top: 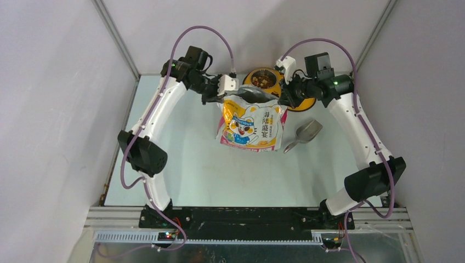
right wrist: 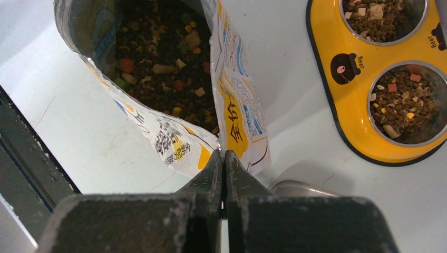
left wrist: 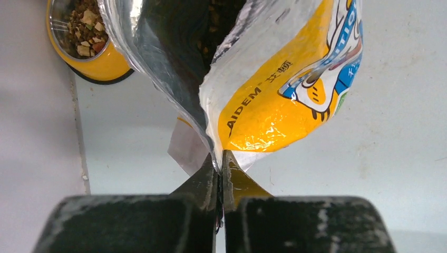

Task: Serve the pet food
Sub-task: Close the pet food bag at the center of the board.

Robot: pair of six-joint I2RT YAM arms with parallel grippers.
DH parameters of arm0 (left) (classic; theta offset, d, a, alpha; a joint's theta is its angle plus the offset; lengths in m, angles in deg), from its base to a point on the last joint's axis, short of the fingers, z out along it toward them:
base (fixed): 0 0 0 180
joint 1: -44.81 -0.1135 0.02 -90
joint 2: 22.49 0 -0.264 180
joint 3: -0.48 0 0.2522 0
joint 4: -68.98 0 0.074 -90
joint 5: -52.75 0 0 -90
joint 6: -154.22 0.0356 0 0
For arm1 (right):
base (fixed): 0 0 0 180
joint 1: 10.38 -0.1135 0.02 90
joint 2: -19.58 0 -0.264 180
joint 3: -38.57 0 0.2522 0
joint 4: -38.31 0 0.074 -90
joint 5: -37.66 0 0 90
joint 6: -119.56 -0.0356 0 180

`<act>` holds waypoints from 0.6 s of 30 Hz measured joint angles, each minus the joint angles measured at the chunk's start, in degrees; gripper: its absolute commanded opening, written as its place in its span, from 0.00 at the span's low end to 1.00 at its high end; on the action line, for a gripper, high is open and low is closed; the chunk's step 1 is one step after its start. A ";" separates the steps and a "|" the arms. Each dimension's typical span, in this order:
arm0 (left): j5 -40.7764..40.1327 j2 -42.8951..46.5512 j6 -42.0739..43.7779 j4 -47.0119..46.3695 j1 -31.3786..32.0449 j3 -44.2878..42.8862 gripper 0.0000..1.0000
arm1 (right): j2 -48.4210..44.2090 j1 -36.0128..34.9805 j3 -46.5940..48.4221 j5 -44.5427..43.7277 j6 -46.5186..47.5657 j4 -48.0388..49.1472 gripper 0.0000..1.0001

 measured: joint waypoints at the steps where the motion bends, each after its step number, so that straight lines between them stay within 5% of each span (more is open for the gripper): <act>1: -0.09 0.07 -0.59 -0.44 0.15 0.04 0.00 | 0.09 0.04 0.11 -0.02 0.02 -0.02 0.00; 3: -0.44 0.09 -2.10 -1.27 0.33 0.04 0.00 | 0.13 0.11 0.13 0.02 0.17 -0.02 0.07; 6: -0.76 0.09 -4.90 -1.77 0.35 0.02 0.00 | 0.17 0.11 0.31 0.70 1.60 -0.22 0.48; 9: -0.15 0.09 -7.74 -1.64 -0.37 0.00 0.00 | 0.17 -0.02 2.05 1.07 4.92 -0.09 0.69; 18: 1.97 0.11 -13.14 -0.79 -2.05 -0.04 0.00 | 2.54 -7.28 10.27 0.72 16.28 -4.33 0.84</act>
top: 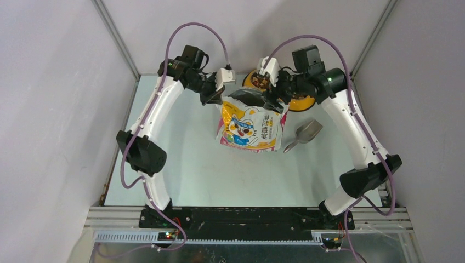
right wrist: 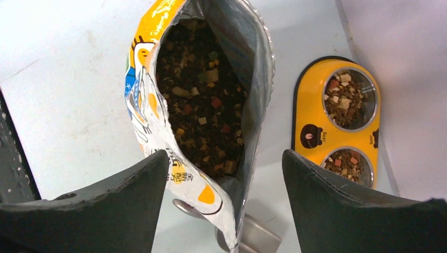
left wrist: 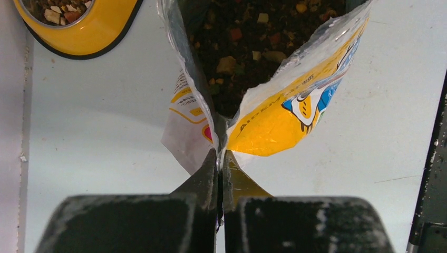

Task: Serve the pet food
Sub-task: Close the pet food bag at the center of the board.

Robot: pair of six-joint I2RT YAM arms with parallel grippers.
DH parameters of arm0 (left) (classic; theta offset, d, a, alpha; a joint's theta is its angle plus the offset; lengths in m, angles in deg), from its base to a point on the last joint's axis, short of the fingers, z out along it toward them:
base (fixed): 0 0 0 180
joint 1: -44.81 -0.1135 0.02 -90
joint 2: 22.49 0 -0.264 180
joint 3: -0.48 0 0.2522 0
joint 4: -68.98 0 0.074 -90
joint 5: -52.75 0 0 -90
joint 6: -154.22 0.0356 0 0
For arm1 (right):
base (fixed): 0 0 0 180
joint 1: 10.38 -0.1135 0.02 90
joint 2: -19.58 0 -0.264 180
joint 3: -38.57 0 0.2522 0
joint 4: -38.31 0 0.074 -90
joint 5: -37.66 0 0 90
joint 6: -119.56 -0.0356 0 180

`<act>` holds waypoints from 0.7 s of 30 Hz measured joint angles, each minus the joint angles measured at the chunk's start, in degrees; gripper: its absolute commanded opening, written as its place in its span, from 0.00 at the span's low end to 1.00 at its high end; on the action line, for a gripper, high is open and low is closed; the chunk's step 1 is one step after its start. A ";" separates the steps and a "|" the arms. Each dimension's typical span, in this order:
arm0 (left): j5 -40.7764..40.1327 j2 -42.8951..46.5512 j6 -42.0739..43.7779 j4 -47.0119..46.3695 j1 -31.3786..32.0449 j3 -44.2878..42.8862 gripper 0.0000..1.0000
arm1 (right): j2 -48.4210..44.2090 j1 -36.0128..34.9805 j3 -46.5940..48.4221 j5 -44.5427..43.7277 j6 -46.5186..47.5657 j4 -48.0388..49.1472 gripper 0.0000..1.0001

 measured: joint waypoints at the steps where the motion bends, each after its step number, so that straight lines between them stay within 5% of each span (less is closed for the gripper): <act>1: 0.02 0.04 -0.35 0.11 -0.04 0.00 0.00 | 0.85 -0.26 1.22 0.59 0.90 -1.18 0.89; 9: 0.02 2.23 -0.48 -0.37 -0.37 3.43 0.00 | 1.77 0.31 -2.16 0.31 8.50 -6.16 0.94; 13: 0.04 2.45 -0.48 -0.57 -0.76 3.98 0.00 | 1.31 0.42 -7.72 -1.57 11.41 -5.75 0.87; 18: 0.17 2.40 -0.46 -0.42 -1.60 4.13 0.00 | 0.37 -0.26 -14.73 -5.62 13.84 -1.75 0.50; 21: 0.68 2.12 -0.42 -0.09 -2.27 4.09 0.00 | -1.25 -0.92 -17.59 -7.26 13.77 1.86 0.37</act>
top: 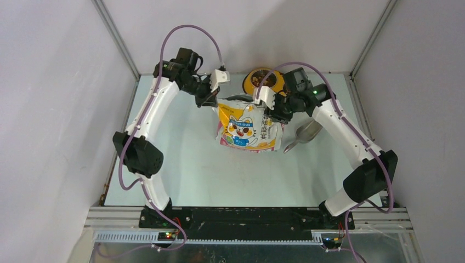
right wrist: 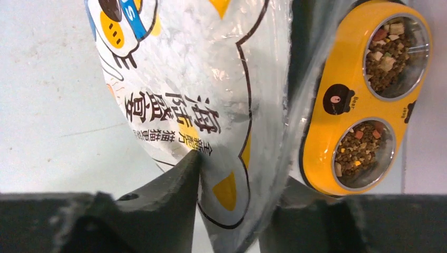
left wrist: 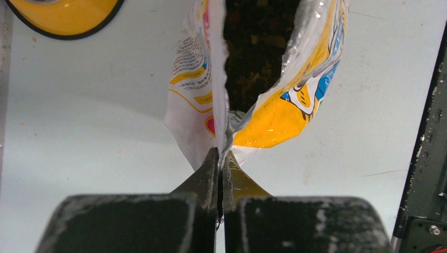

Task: Serve the pet food
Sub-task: Close the pet food bag at the center of the board.

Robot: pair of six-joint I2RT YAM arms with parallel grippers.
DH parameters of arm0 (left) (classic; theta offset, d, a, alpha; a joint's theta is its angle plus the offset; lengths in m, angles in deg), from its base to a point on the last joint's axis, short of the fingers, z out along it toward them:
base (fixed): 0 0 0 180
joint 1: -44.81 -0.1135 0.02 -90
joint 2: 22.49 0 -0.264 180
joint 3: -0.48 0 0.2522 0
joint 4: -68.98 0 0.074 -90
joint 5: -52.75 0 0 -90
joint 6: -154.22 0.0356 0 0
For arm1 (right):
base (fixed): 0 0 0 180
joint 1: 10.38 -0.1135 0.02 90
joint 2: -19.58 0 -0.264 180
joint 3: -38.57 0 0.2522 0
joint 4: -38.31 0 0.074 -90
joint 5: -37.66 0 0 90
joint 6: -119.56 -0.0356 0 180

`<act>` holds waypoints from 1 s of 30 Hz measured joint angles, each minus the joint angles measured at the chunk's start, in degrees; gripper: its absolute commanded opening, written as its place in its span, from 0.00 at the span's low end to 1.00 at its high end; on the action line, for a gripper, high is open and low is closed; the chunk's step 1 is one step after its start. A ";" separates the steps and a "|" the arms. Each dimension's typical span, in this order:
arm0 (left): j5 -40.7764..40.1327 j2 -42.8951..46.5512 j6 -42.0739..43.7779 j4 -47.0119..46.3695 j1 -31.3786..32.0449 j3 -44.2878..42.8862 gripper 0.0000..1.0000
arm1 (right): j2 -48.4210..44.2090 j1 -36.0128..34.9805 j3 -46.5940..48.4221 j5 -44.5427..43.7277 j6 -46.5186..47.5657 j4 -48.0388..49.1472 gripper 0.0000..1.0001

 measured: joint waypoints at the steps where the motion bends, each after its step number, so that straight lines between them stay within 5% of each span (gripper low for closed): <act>1: 0.37 -0.15 0.02 0.46 -0.37 -0.07 0.00 | -0.50 -0.17 -0.68 -0.26 -0.09 1.03 0.32; 6: 1.01 -1.20 0.70 1.46 -1.42 -0.66 0.00 | -2.32 0.15 -3.48 0.48 -0.79 4.72 0.01; 14: 1.22 -1.38 3.67 2.75 -1.55 -0.81 0.00 | -1.53 2.49 -1.81 5.25 -1.38 2.89 0.00; 15: 1.25 -1.16 4.13 2.58 -1.57 -0.46 0.00 | -0.83 3.28 -0.68 6.78 -1.40 1.68 0.03; 20: 0.92 3.30 6.67 -1.86 -1.62 6.67 0.00 | 3.69 8.83 7.76 14.69 -2.86 -4.74 0.48; 22: 0.46 5.31 7.45 -3.43 -1.60 9.46 0.00 | 3.74 10.60 10.29 15.65 -3.06 -4.83 0.52; 27: -1.64 8.68 9.05 -5.51 -0.33 13.42 0.03 | -1.64 10.08 3.65 12.55 -3.02 3.08 0.48; 29: -2.40 9.60 9.46 -5.97 0.26 14.27 0.17 | -4.17 8.09 -1.14 10.34 -2.67 6.32 0.40; 30: -2.84 10.08 9.46 -6.43 0.50 14.75 0.34 | -4.81 7.13 -2.58 9.53 -2.54 6.93 0.35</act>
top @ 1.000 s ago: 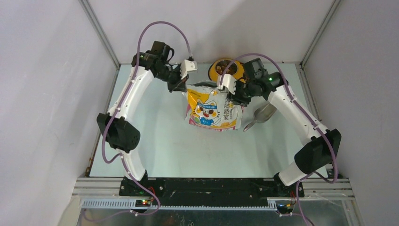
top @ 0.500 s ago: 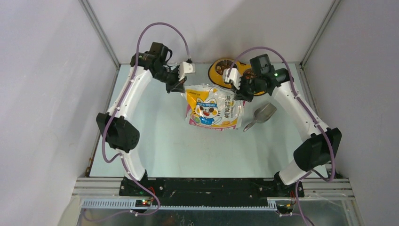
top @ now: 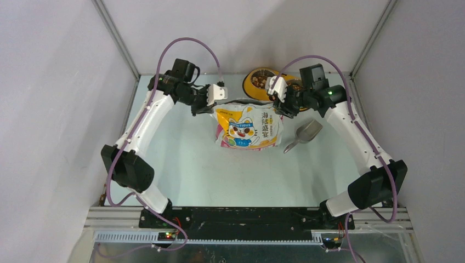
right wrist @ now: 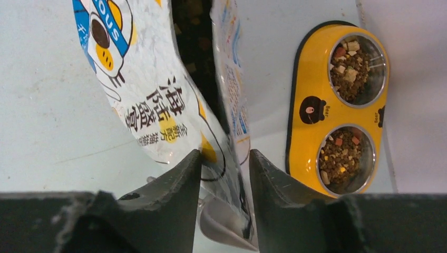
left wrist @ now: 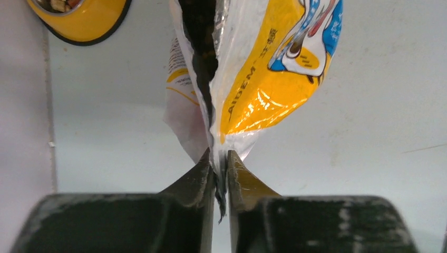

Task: Serve the pet food
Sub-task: Close the pet food bag at the center of the board.

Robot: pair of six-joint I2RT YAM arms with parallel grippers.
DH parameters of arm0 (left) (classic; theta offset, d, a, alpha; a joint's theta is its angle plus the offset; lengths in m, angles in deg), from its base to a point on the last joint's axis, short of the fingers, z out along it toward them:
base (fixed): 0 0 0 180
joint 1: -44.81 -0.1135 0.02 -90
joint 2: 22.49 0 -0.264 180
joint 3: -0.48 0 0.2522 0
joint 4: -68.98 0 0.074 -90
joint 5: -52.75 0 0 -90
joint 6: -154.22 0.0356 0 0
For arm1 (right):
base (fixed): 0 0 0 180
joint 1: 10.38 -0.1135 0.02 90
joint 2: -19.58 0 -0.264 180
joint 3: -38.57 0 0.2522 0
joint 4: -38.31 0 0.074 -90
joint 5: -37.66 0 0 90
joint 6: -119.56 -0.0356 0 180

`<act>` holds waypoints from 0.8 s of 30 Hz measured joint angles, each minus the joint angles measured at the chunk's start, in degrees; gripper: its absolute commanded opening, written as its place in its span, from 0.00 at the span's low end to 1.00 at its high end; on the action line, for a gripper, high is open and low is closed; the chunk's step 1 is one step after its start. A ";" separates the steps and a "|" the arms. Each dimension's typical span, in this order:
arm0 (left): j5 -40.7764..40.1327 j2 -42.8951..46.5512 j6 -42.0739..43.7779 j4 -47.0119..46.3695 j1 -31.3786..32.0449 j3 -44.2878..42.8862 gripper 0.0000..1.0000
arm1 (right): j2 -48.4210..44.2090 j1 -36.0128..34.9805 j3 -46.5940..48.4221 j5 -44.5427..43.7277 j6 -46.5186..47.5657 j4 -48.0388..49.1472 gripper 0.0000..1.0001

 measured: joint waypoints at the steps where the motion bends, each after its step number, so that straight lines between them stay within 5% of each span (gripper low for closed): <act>1: -0.55 0.39 0.02 -0.20 0.13 0.28 0.40 | -0.13 -0.68 -0.59 -0.55 0.31 0.50 0.24; 4: -2.08 1.49 -0.17 -1.07 0.04 0.74 0.60 | -0.09 -1.07 -0.76 -1.20 0.68 1.49 0.01; 6: -3.02 2.23 -0.44 -1.70 0.04 0.79 0.71 | -0.07 -0.98 -0.74 -1.09 0.44 1.64 0.00; 10: -4.61 3.85 -1.46 -3.54 0.76 0.76 0.76 | 1.29 -0.22 1.03 0.48 -0.07 -0.09 0.00; 17: -7.23 2.91 -2.99 -4.50 5.27 -2.86 0.76 | 2.89 1.73 2.67 3.89 -0.87 -1.84 0.00; 24: -8.90 -3.15 -4.09 -4.04 8.04 -9.90 0.53 | 2.89 1.99 2.67 4.50 -1.31 -2.10 0.00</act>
